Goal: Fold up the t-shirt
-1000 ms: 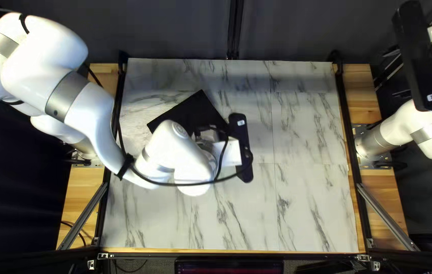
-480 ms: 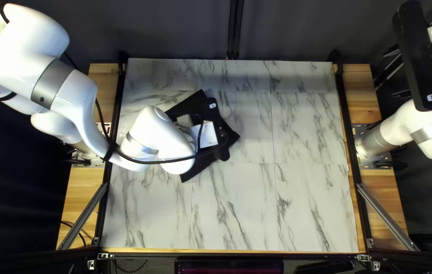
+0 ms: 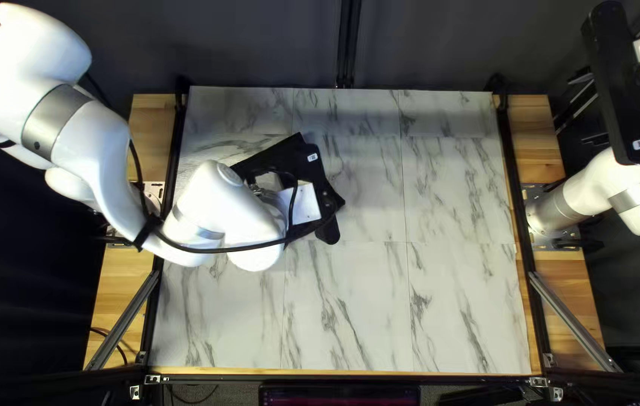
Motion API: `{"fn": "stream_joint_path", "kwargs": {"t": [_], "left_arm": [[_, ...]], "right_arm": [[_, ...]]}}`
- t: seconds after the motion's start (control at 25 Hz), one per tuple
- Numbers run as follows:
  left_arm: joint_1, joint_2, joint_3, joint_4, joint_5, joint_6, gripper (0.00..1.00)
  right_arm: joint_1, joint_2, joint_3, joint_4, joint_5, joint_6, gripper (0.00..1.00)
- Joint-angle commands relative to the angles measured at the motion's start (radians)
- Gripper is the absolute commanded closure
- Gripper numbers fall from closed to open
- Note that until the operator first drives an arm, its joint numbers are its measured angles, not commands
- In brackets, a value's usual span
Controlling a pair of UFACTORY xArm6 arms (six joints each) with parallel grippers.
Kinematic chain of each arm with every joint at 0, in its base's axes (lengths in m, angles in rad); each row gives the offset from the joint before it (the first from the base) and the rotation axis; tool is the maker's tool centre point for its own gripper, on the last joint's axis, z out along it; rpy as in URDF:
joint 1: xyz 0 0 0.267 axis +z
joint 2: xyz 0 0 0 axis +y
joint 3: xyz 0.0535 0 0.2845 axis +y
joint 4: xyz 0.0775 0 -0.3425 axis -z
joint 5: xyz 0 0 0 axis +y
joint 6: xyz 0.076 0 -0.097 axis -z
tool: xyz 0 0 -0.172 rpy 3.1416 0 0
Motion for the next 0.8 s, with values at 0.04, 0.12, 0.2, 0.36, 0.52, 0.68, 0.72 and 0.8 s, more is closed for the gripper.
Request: {"fn": "stream_joint_path", "kwargs": {"t": [0.04, 0.12, 0.2, 0.36, 0.52, 0.68, 0.72, 0.8], "left_arm": [[0.088, -0.054, 0.131, 0.001, -0.096, -0.008, 1.00], [0.131, -0.055, 0.166, 0.006, -0.135, 0.001, 1.00], [0.196, -0.053, 0.214, 0.018, -0.199, 0.020, 1.00], [0.291, -0.049, 0.293, 0.048, -0.336, 0.042, 1.00], [0.392, -0.006, 0.349, 0.090, -0.481, 0.057, 1.00], [0.444, 0.034, 0.371, 0.108, -0.560, 0.059, 1.00], [0.446, 0.040, 0.371, 0.109, -0.566, 0.057, 1.00], [0.452, 0.057, 0.371, 0.114, -0.589, 0.054, 1.00]], "right_arm": [[0.000, 0.000, 0.000, 0.000, 0.000, 0.000, 0.00], [0.000, 0.000, 0.000, 0.000, 0.000, 0.000, 0.00], [0.000, 0.000, 0.000, 0.000, 0.000, 0.000, 0.00], [0.000, 0.000, 0.000, 0.000, 0.000, 0.000, 0.00], [0.000, 0.000, 0.000, 0.000, 0.000, 0.000, 0.00], [0.000, 0.000, 0.000, 0.000, 0.000, 0.000, 0.00], [0.000, 0.000, 0.000, 0.000, 0.000, 0.000, 0.00], [0.000, 0.000, 0.000, 0.000, 0.000, 0.000, 0.00]]}}
